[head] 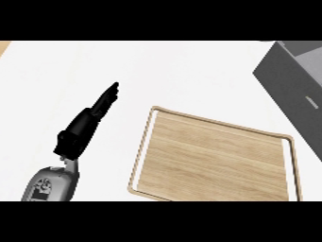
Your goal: Pick the pear from the tray and place it in the cardboard box
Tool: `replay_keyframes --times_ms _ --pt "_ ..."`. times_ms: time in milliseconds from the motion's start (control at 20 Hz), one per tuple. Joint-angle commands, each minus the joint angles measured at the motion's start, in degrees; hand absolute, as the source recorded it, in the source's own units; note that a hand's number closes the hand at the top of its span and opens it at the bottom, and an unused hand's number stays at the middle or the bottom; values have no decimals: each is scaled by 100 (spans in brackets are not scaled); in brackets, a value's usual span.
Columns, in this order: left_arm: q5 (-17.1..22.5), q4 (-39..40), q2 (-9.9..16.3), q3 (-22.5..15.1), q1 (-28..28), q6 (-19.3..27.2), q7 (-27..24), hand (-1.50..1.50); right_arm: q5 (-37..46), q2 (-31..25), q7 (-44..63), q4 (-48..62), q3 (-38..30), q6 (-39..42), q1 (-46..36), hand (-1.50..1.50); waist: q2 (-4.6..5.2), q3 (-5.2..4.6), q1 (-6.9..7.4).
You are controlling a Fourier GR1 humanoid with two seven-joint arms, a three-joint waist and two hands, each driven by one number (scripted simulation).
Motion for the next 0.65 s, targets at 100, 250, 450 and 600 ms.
replay_keyframes --times_ms 100,250,450,600 --pt "192 -124 233 244 -124 -219 206 0 -424 169 -759 909 -508 101 -246 -150 -8 4 -37" --pt "90 27 51 145 -224 -63 177 0 -1117 223 -634 1066 -1194 204 -512 -150 2 9 -56" --pt "52 202 -1 146 -94 -8 -111 0 -1881 -248 -723 1475 -1932 1012 -650 -150 20 10 -90" --pt "-12 139 20 92 -61 -19 -113 0 -2165 -575 -872 1844 -2305 1186 -463 -150 30 14 -65"
